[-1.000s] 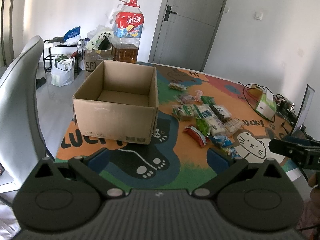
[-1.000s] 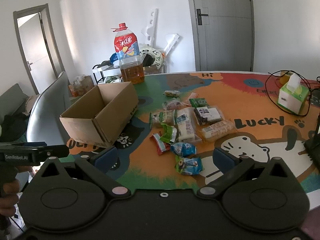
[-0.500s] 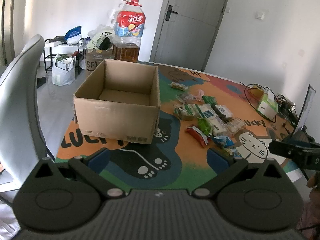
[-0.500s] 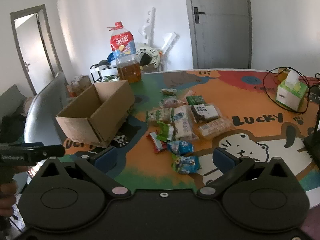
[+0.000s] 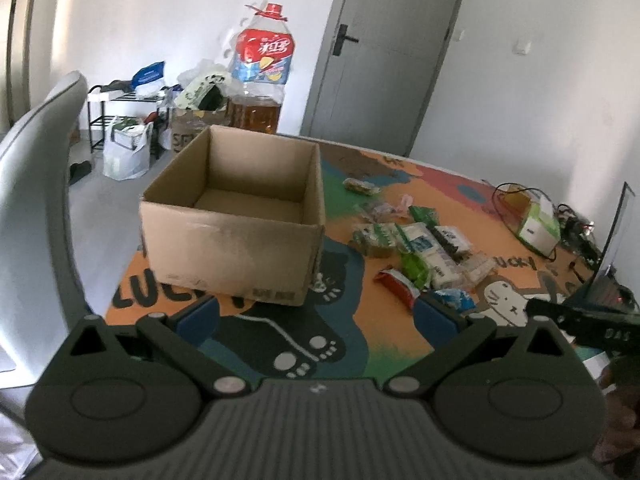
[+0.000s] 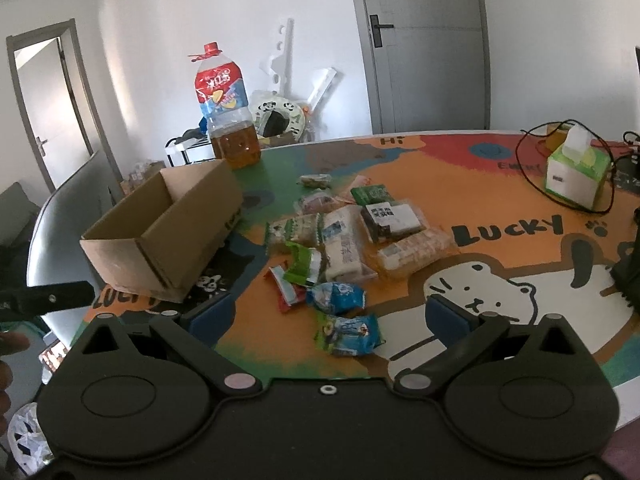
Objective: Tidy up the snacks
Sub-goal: 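Grasp the blue snack bag with the right tool while the left tool grasps the red snack bar, then lift the blue bag with the right tool while the left tool lifts the red bar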
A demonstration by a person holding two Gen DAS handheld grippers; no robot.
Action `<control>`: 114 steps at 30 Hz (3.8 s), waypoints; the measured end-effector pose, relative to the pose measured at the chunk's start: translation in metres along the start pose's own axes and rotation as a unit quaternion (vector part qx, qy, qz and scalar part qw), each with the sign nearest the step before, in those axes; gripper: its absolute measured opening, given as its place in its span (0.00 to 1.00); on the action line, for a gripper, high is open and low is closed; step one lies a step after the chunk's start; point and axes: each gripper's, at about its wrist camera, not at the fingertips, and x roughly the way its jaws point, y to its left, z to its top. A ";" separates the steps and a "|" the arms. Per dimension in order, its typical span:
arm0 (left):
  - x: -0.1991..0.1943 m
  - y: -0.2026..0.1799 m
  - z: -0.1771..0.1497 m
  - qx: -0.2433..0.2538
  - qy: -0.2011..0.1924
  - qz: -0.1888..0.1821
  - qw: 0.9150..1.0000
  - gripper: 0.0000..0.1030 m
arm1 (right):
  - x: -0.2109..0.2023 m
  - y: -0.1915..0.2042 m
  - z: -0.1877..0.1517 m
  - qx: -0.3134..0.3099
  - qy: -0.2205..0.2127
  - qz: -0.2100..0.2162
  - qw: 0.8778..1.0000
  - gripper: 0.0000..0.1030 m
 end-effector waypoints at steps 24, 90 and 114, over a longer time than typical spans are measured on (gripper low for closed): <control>0.074 -0.021 -0.023 0.002 -0.001 -0.045 0.999 0.80 | 0.067 -0.037 -0.033 0.026 0.028 0.004 0.999 0.74; 0.128 -0.054 -0.038 0.019 -0.005 -0.021 1.000 0.13 | 0.091 -0.036 -0.034 0.029 -0.021 -0.019 0.999 0.31; 0.152 -0.065 -0.033 0.033 -0.019 -0.002 0.999 0.18 | 0.093 -0.043 -0.035 0.034 -0.022 -0.013 0.999 0.32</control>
